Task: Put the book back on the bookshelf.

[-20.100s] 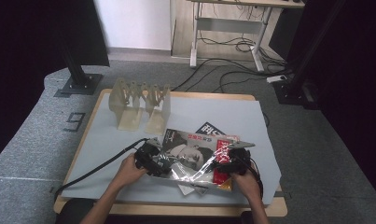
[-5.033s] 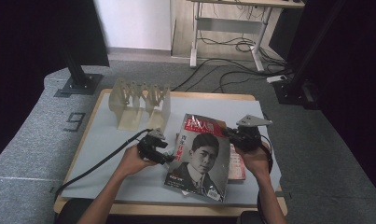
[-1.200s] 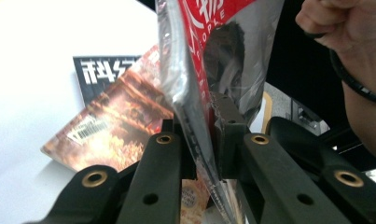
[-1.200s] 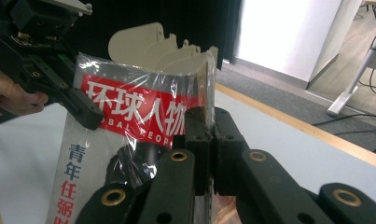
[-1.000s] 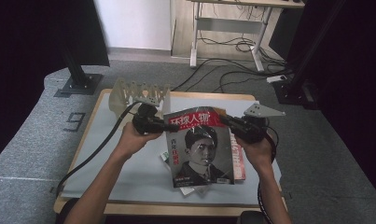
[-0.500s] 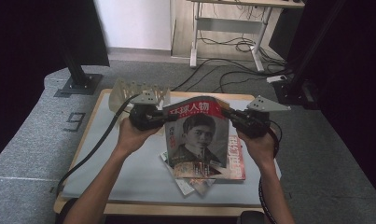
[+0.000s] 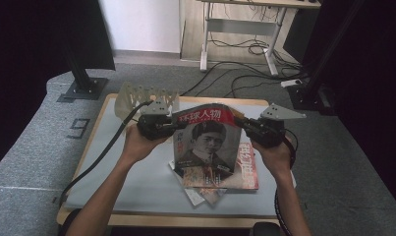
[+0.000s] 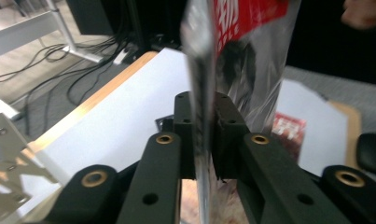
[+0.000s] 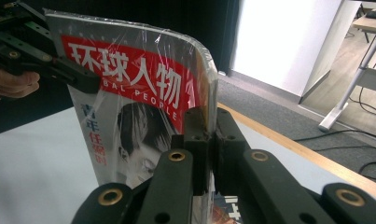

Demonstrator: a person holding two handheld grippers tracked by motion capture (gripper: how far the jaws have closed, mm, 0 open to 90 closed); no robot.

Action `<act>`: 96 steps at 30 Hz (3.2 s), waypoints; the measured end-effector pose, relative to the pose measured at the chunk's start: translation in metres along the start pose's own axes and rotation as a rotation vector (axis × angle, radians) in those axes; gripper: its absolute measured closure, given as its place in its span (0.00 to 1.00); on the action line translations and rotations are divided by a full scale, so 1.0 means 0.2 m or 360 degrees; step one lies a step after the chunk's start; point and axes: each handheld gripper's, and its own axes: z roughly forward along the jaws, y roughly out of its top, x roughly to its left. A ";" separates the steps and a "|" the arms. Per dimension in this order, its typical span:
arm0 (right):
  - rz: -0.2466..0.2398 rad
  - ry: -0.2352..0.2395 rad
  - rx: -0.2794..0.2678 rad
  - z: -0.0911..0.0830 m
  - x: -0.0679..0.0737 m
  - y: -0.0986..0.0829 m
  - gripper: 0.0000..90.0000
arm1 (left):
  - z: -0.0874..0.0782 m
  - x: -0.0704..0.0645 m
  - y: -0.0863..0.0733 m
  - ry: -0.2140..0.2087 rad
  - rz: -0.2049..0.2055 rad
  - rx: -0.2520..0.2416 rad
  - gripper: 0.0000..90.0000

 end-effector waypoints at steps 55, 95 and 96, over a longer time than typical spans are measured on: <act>0.0002 0.0004 0.0023 -0.01 -0.02 -0.06 0.77 | 0.16 0.03 -0.15 -0.0185 -0.0111 0.0058 0.96; 0.0278 -0.0482 0.0448 0.04 -0.21 -0.73 0.12 | 0.13 0.00 -0.18 -0.0123 -0.0080 0.0026 0.96; 0.0302 -0.0535 0.0466 0.03 -0.22 -0.78 0.10 | 0.13 0.00 -0.18 -0.0127 -0.0070 0.0028 0.96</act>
